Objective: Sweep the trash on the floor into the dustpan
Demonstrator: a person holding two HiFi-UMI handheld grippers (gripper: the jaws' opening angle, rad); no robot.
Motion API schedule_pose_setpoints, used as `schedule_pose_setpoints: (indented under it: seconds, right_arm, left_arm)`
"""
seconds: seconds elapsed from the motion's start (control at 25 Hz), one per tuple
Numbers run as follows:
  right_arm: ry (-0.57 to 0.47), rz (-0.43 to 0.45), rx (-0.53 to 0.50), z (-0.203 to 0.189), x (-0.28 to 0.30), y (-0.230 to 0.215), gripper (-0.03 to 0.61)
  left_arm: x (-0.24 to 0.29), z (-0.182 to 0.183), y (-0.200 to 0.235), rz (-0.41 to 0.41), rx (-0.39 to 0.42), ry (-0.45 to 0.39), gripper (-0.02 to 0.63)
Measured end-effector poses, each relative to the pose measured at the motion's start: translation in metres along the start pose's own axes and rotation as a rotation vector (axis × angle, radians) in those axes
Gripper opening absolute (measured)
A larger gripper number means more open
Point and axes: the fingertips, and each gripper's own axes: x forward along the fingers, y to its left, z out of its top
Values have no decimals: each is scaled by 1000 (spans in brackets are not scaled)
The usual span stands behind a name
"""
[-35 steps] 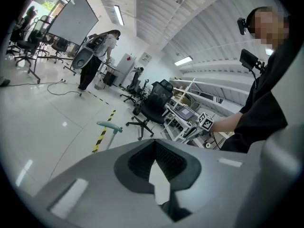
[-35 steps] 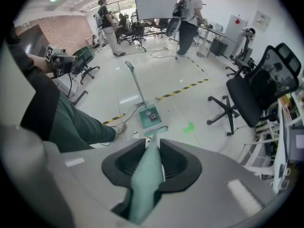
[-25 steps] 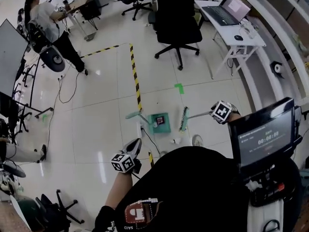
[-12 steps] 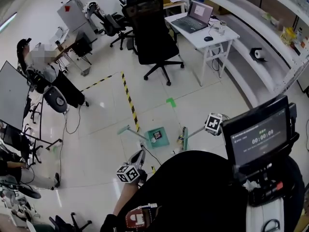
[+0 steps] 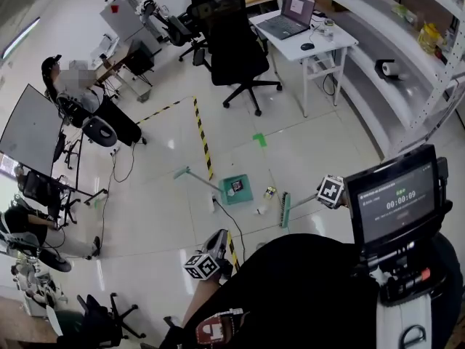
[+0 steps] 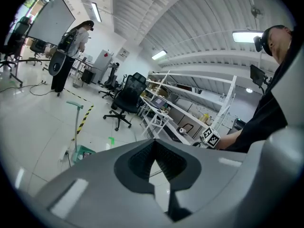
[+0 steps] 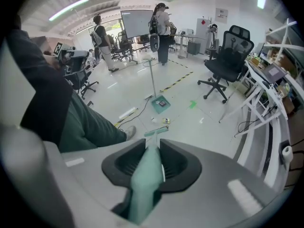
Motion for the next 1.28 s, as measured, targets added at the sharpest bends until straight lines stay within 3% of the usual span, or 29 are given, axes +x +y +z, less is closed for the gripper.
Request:
schedule_pose_setpoints:
  seconds: [0.28, 0.56, 0.68, 0.84, 1.12, 1.28]
  right_arm:
    - [17, 31, 4, -22, 23, 47, 89]
    - [32, 19, 67, 1, 36, 184, 89]
    - [28, -1, 103, 8, 36, 228, 89]
    - [40, -32, 98, 11, 30, 270, 89]
    - [62, -85, 32, -5, 14, 284, 89]
    - [27, -120, -5, 8, -11, 270, 89]
  left_arm:
    - [-55, -28, -3, 40, -11, -27, 2]
    - [-194, -73, 29, -18, -29, -63, 2]
    - [-240, -87, 36, -53, 7, -40, 2]
    - [-291, -103, 67, -30, 47, 11, 2]
    - [-276, -112, 76, -19, 118, 35, 2]
    - [-244, -99, 77, -14, 85, 11, 2]
